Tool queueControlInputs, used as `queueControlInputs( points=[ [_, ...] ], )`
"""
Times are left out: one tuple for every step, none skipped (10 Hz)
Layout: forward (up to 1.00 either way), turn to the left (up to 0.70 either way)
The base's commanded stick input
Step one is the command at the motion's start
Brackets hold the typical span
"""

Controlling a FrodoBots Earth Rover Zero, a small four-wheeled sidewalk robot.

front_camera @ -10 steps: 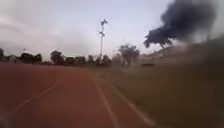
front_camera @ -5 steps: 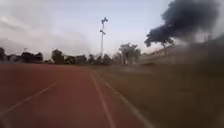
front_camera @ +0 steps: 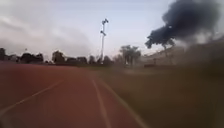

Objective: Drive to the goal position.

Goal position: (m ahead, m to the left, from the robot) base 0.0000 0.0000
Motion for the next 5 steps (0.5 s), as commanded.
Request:
queueControlInputs(
  points=[
    [0.69, 0.22],
    [0.69, 0.26],
    [0.69, 0.30],
    [0.69, 0.35],
    [0.35, 0.52]
  ],
)
